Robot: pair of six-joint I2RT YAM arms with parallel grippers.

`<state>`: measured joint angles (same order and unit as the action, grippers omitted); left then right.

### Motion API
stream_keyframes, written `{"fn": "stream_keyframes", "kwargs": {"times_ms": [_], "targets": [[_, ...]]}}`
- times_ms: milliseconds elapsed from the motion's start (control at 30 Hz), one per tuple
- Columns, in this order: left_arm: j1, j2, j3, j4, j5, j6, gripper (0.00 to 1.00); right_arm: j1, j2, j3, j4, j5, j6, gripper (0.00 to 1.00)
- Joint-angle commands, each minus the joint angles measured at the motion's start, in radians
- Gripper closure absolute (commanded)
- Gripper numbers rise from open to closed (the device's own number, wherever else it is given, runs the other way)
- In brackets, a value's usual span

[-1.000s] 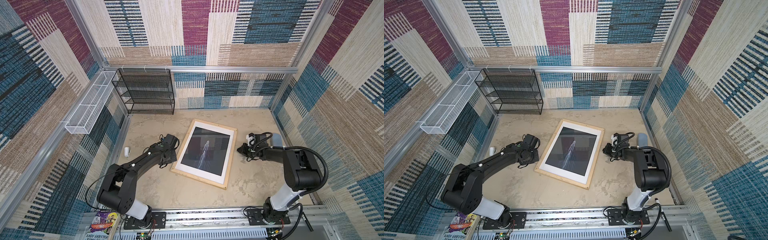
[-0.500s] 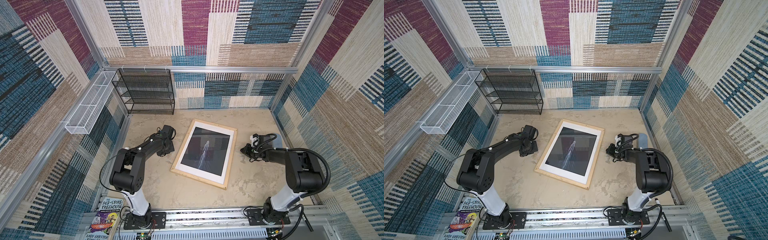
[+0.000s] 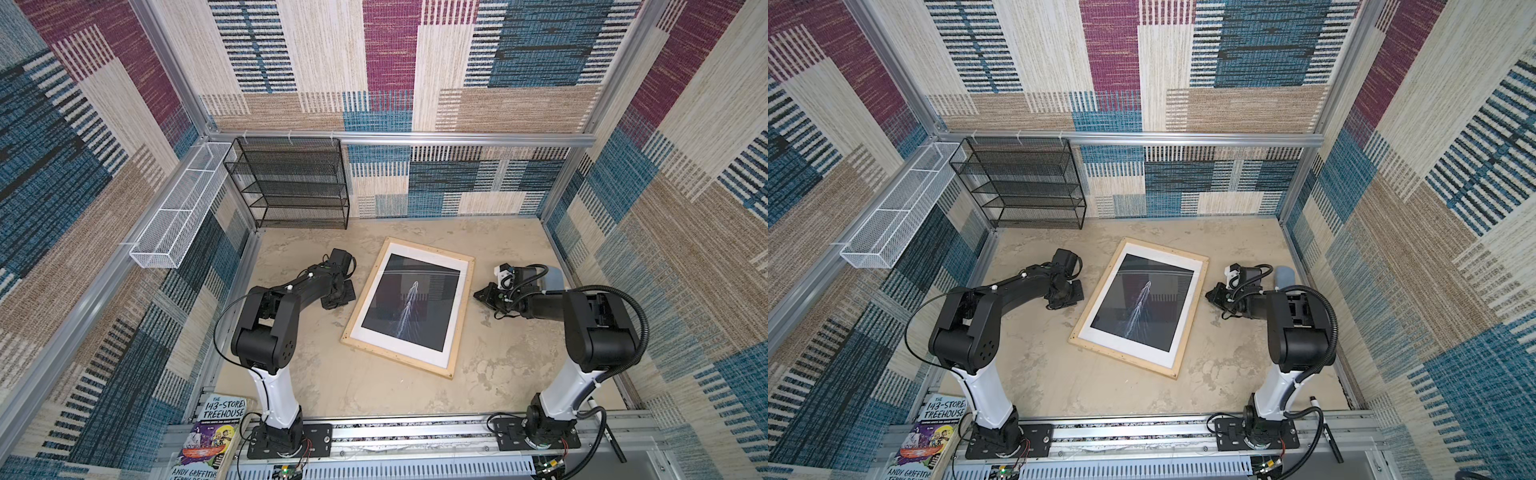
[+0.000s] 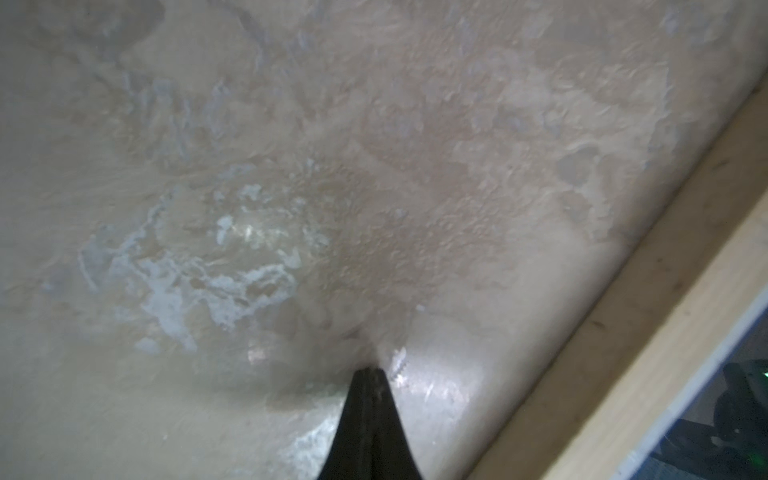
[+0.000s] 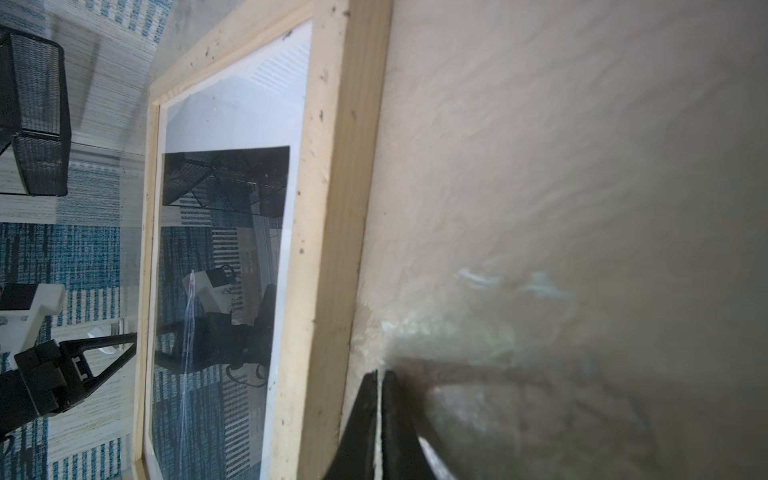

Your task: Put the photo into the frame

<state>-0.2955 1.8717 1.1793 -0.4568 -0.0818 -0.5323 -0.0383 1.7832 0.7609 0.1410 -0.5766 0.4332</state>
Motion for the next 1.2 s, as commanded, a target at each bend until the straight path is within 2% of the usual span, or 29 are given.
{"fn": "stream_keyframes", "kwargs": {"times_ms": [0, 300, 533, 867, 1167], "targets": [[-0.011, -0.004, -0.022, 0.032, 0.061, -0.031, 1.00, 0.035, 0.041, 0.032, -0.004, -0.004, 0.010, 0.90], [-0.048, -0.042, -0.105, 0.064, 0.042, -0.082, 1.00, 0.159, 0.137, 0.119, 0.013, -0.007, 0.050, 0.91], [-0.056, -0.040, -0.151, 0.100, 0.081, -0.105, 1.00, 0.213, 0.146, 0.131, 0.010, -0.010, 0.063, 0.91], [-0.182, -0.015, -0.142, 0.118, 0.127, -0.146, 1.00, 0.215, 0.030, 0.041, -0.002, 0.002, 0.057, 0.90], [-0.227, -0.012, -0.144, 0.118, 0.142, -0.166, 1.00, 0.205, -0.008, 0.044, -0.055, 0.040, 0.027, 0.91]]}}
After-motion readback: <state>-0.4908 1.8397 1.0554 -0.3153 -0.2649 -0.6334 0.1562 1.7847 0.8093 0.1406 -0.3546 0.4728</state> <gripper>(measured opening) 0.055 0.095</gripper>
